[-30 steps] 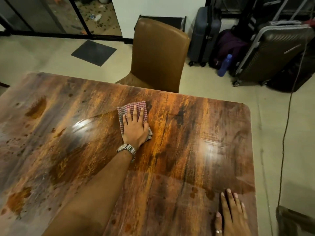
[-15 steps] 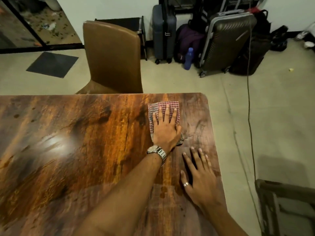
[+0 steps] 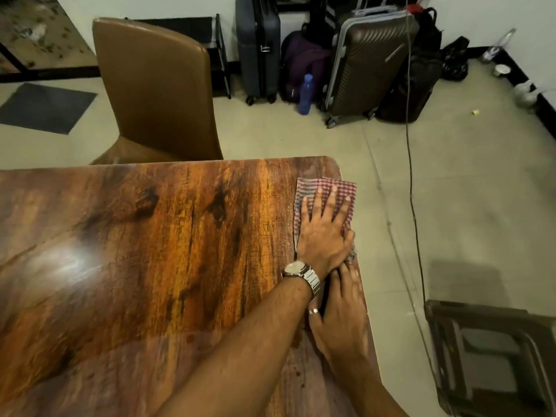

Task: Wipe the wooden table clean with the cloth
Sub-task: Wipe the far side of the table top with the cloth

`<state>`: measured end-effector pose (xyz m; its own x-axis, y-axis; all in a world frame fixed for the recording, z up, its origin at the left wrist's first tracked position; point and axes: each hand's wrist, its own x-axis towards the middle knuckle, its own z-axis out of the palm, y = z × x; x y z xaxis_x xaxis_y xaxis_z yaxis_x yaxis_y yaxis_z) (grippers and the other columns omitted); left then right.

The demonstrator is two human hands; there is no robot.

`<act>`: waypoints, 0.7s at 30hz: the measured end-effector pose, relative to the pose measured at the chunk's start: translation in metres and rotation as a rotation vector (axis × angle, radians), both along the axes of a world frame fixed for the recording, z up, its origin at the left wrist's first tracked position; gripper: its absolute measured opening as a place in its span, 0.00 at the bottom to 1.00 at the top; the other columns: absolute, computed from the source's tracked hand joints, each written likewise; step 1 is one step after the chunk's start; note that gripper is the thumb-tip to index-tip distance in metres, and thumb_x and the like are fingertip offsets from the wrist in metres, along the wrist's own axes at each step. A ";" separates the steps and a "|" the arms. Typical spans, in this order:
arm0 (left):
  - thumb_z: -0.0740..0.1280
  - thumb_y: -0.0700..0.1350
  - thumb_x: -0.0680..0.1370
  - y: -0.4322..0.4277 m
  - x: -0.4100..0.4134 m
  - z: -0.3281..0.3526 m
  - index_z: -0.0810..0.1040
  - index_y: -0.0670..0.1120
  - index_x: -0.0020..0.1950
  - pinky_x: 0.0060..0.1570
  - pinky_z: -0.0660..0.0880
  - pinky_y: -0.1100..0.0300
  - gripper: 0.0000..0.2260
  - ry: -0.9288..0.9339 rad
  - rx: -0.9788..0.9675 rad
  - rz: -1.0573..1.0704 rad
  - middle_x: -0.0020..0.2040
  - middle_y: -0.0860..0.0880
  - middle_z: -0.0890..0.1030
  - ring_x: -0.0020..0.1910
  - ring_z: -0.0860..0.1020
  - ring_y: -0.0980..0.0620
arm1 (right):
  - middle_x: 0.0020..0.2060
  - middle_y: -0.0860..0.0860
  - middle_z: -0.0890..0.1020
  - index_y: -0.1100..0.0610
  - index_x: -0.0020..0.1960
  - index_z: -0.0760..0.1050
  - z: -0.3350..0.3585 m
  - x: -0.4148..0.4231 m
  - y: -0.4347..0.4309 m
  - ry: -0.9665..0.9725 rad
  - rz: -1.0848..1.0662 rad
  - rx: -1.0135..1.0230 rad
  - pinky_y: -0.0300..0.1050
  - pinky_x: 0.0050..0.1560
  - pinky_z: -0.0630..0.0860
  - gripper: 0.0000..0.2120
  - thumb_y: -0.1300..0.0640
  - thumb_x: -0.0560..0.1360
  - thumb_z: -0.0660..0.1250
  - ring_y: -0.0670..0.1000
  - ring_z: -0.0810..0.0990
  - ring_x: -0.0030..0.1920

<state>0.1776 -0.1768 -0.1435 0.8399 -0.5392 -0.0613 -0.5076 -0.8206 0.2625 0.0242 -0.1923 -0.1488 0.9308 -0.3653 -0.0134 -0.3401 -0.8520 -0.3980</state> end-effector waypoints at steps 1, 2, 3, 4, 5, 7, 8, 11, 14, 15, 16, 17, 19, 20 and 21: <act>0.52 0.58 0.82 0.001 -0.004 0.001 0.52 0.53 0.83 0.78 0.38 0.37 0.30 0.012 -0.003 0.004 0.84 0.45 0.47 0.82 0.43 0.41 | 0.73 0.59 0.71 0.62 0.73 0.67 0.000 -0.002 0.002 -0.003 -0.018 0.004 0.52 0.74 0.60 0.30 0.49 0.75 0.63 0.60 0.67 0.74; 0.52 0.58 0.82 0.000 -0.005 0.001 0.52 0.53 0.83 0.78 0.37 0.38 0.30 0.015 0.002 0.012 0.83 0.45 0.47 0.82 0.43 0.41 | 0.72 0.59 0.71 0.62 0.73 0.67 0.000 -0.003 0.003 -0.016 -0.027 0.006 0.53 0.72 0.61 0.29 0.49 0.75 0.62 0.61 0.68 0.74; 0.52 0.58 0.82 -0.002 -0.001 0.002 0.53 0.53 0.83 0.78 0.36 0.38 0.29 0.016 0.009 0.021 0.83 0.45 0.48 0.82 0.44 0.41 | 0.72 0.59 0.71 0.62 0.73 0.67 0.000 -0.002 0.003 -0.034 -0.030 0.001 0.53 0.72 0.61 0.29 0.48 0.76 0.60 0.61 0.69 0.73; 0.52 0.58 0.82 -0.004 0.006 0.003 0.53 0.53 0.83 0.78 0.36 0.38 0.29 0.017 0.014 0.025 0.83 0.45 0.48 0.82 0.44 0.41 | 0.73 0.59 0.71 0.61 0.74 0.67 0.000 0.000 0.002 -0.044 -0.028 -0.006 0.53 0.73 0.61 0.29 0.47 0.77 0.58 0.60 0.68 0.74; 0.51 0.58 0.82 -0.008 0.016 0.004 0.52 0.54 0.83 0.78 0.37 0.38 0.29 0.022 0.022 0.023 0.83 0.45 0.48 0.82 0.44 0.41 | 0.74 0.58 0.68 0.60 0.75 0.65 0.000 0.002 0.002 -0.044 -0.023 -0.016 0.52 0.74 0.60 0.29 0.47 0.78 0.57 0.59 0.65 0.75; 0.50 0.59 0.83 -0.018 0.040 0.003 0.51 0.54 0.83 0.78 0.39 0.37 0.28 0.036 0.038 0.026 0.84 0.46 0.47 0.82 0.43 0.41 | 0.78 0.55 0.63 0.58 0.78 0.60 0.000 0.003 0.001 -0.030 0.000 -0.034 0.52 0.77 0.58 0.30 0.46 0.79 0.55 0.56 0.59 0.78; 0.49 0.59 0.83 -0.024 0.053 0.003 0.51 0.54 0.83 0.78 0.41 0.37 0.28 0.042 0.037 0.036 0.84 0.46 0.47 0.82 0.43 0.42 | 0.79 0.55 0.61 0.57 0.79 0.58 -0.001 0.004 0.001 -0.020 0.014 -0.043 0.53 0.77 0.58 0.31 0.46 0.79 0.54 0.55 0.56 0.79; 0.49 0.59 0.83 -0.031 0.093 0.005 0.50 0.54 0.83 0.78 0.41 0.38 0.28 0.052 0.026 0.079 0.83 0.47 0.47 0.82 0.44 0.41 | 0.80 0.53 0.57 0.55 0.80 0.54 -0.004 0.004 -0.001 0.030 0.038 -0.067 0.55 0.77 0.57 0.33 0.44 0.79 0.52 0.54 0.52 0.80; 0.51 0.58 0.83 -0.024 0.118 0.007 0.56 0.52 0.82 0.79 0.43 0.39 0.27 0.034 -0.005 0.104 0.82 0.45 0.56 0.81 0.51 0.40 | 0.80 0.51 0.54 0.53 0.81 0.51 -0.004 0.004 -0.003 0.066 0.036 -0.075 0.54 0.77 0.56 0.34 0.43 0.78 0.52 0.53 0.50 0.80; 0.51 0.58 0.83 -0.018 0.124 0.006 0.59 0.51 0.81 0.78 0.45 0.40 0.27 0.016 -0.014 0.115 0.80 0.44 0.61 0.80 0.56 0.40 | 0.80 0.51 0.54 0.53 0.81 0.51 -0.003 0.004 -0.002 0.064 0.034 -0.073 0.54 0.77 0.56 0.34 0.43 0.78 0.52 0.53 0.50 0.80; 0.51 0.57 0.83 -0.007 0.130 0.005 0.63 0.50 0.79 0.78 0.48 0.39 0.25 0.004 -0.025 0.135 0.76 0.42 0.67 0.77 0.62 0.40 | 0.80 0.51 0.54 0.53 0.81 0.51 -0.002 0.004 -0.002 0.060 0.033 -0.068 0.54 0.77 0.56 0.34 0.43 0.78 0.52 0.52 0.49 0.80; 0.51 0.57 0.83 0.007 0.138 0.003 0.65 0.49 0.76 0.77 0.51 0.39 0.24 0.001 -0.030 0.168 0.72 0.42 0.71 0.73 0.66 0.41 | 0.80 0.51 0.54 0.53 0.81 0.51 -0.001 0.005 -0.002 0.058 0.033 -0.062 0.54 0.77 0.56 0.34 0.43 0.78 0.51 0.52 0.49 0.80; 0.50 0.57 0.83 0.048 0.154 -0.001 0.69 0.47 0.73 0.76 0.54 0.38 0.23 -0.010 -0.009 0.254 0.68 0.42 0.74 0.68 0.70 0.41 | 0.80 0.51 0.55 0.53 0.81 0.52 0.001 0.006 -0.001 0.060 0.038 -0.058 0.54 0.78 0.56 0.33 0.43 0.78 0.50 0.52 0.48 0.80; 0.50 0.57 0.82 0.071 0.160 -0.003 0.70 0.47 0.71 0.76 0.55 0.38 0.23 -0.018 0.009 0.297 0.67 0.42 0.74 0.68 0.71 0.41 | 0.80 0.51 0.55 0.53 0.81 0.52 0.001 0.006 0.000 0.065 0.041 -0.068 0.54 0.78 0.55 0.33 0.43 0.78 0.50 0.52 0.49 0.80; 0.50 0.56 0.82 0.092 0.165 -0.003 0.71 0.46 0.70 0.76 0.55 0.38 0.23 -0.023 0.022 0.337 0.67 0.42 0.74 0.68 0.71 0.40 | 0.80 0.52 0.55 0.53 0.81 0.52 0.001 0.005 0.000 0.073 0.044 -0.089 0.54 0.78 0.54 0.33 0.43 0.78 0.50 0.53 0.49 0.80</act>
